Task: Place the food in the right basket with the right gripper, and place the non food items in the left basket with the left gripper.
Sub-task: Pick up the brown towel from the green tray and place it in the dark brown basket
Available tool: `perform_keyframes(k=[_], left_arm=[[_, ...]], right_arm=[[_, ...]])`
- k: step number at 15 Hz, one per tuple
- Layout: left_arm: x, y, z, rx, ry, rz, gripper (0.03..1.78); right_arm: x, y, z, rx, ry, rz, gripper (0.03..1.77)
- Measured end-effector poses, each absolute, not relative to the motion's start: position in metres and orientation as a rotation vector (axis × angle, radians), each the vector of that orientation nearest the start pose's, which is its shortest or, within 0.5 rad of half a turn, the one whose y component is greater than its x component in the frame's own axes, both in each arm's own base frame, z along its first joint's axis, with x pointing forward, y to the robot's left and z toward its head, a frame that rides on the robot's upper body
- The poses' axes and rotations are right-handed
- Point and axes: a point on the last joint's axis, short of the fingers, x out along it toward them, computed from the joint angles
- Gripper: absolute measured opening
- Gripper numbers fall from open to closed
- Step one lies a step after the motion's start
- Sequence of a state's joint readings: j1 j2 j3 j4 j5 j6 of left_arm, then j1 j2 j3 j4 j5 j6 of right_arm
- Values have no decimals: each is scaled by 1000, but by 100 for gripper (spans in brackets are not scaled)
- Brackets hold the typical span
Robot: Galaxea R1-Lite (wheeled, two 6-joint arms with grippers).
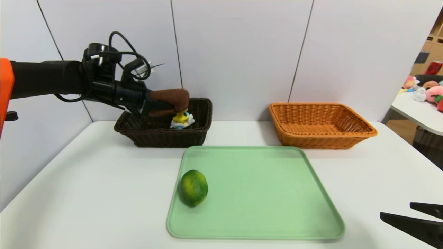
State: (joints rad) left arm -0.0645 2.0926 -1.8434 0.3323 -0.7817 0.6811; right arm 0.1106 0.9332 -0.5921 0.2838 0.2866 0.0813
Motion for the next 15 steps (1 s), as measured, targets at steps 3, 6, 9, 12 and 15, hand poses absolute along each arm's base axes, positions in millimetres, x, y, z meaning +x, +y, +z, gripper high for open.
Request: perform_keyframes(k=[3, 6, 9, 12, 15], left_arm=[[422, -29, 226, 392, 299, -946, 59], [428, -13, 220, 377, 313, -913, 59], [431, -3, 214, 366, 332, -893, 59], [431, 6, 210, 355, 348, -880, 59], [431, 7, 209, 351, 343, -890, 85]], right_arm=[[92, 17, 194, 131, 642, 355, 170], [92, 16, 194, 130, 640, 352, 170], [92, 17, 195, 131, 639, 355, 170], [92, 17, 195, 130, 638, 354, 170], [92, 17, 195, 130, 638, 353, 170]])
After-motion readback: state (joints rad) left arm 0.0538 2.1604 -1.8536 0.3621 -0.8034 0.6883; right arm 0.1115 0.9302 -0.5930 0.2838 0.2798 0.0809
